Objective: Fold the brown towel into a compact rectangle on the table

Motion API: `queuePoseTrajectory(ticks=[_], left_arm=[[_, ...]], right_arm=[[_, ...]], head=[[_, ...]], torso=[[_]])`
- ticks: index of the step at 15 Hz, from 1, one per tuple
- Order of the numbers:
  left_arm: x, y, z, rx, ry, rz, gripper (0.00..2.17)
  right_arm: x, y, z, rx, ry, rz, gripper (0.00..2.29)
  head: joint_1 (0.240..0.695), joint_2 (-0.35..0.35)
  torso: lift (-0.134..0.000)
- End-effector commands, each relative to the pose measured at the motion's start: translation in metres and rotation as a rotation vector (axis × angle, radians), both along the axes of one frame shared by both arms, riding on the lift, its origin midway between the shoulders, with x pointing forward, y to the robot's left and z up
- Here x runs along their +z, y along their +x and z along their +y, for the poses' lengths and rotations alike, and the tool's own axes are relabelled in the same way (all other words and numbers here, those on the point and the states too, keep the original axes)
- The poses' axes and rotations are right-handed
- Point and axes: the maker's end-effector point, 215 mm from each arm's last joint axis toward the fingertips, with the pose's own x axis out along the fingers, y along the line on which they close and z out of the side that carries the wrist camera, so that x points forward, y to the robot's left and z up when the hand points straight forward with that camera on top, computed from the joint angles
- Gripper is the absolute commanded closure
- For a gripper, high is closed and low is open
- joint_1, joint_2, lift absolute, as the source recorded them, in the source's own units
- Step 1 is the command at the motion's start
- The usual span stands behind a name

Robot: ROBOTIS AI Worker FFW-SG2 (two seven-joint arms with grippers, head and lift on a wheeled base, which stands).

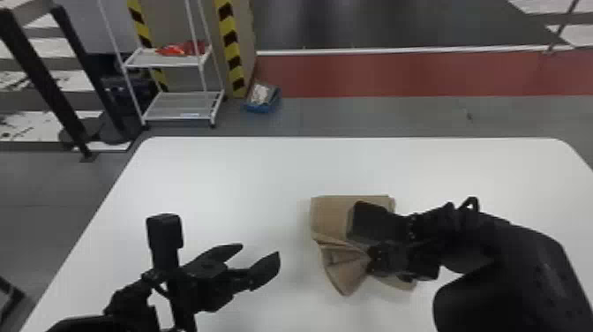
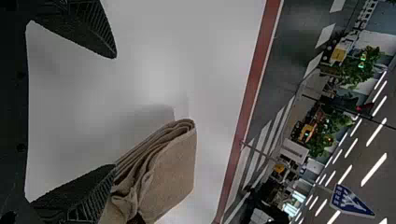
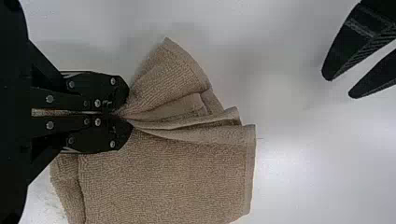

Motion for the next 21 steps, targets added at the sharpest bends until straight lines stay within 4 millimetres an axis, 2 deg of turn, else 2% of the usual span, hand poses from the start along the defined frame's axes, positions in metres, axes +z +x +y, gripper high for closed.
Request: queuePoseTrajectory(ticks=[1, 3, 5, 6, 9, 11, 14, 16, 21], left_arm=[[0.0, -0.005, -0.008, -0.011, -0.007, 0.002, 0.04], [0.0, -0.006, -0.011, -0.015, -0.008, 0.003, 0.04], [0.001, -0.007, -0.011, -0.017, -0.008, 0.002, 0.04], [0.001, -0.009, -0.011, -0.018, -0.01, 0.003, 0.04], [-0.001, -0.015, -0.02, -0.038, -0.023, 0.01, 0.04], [-0.004, -0.019, -0.024, -0.044, -0.024, 0.017, 0.04], [-0.001, -0.019, -0.028, -0.051, -0.026, 0.009, 0.04], [0.004, -0.023, -0.034, -0.06, -0.029, 0.003, 0.04], [0.008, -0.029, -0.077, -0.094, -0.021, -0.034, 0.04]], right_arm=[[0.0, 0.003, 0.015, -0.007, 0.011, -0.001, 1.36], [0.005, 0.007, 0.021, -0.024, 0.029, -0.006, 1.33], [0.005, 0.003, 0.014, -0.069, 0.046, 0.028, 0.28], [0.011, 0.006, 0.01, -0.088, 0.057, 0.019, 0.08], [0.055, 0.024, 0.0, -0.194, 0.198, 0.004, 0.05], [0.077, 0.035, -0.006, -0.267, 0.295, 0.021, 0.04], [0.078, 0.035, -0.002, -0.259, 0.303, 0.025, 0.04], [0.081, 0.041, -0.007, -0.254, 0.283, 0.003, 0.04], [0.082, 0.063, -0.033, -0.379, 0.256, -0.061, 0.05]], head=[[0.695, 0.096], [0.695, 0.104], [0.695, 0.111], [0.695, 0.111], [0.695, 0.095], [0.695, 0.083], [0.695, 0.059], [0.695, 0.058], [0.695, 0.015]], torso=[[-0.124], [-0.124], [-0.124], [-0.124], [-0.124], [-0.124], [-0.124], [-0.124], [-0.124]])
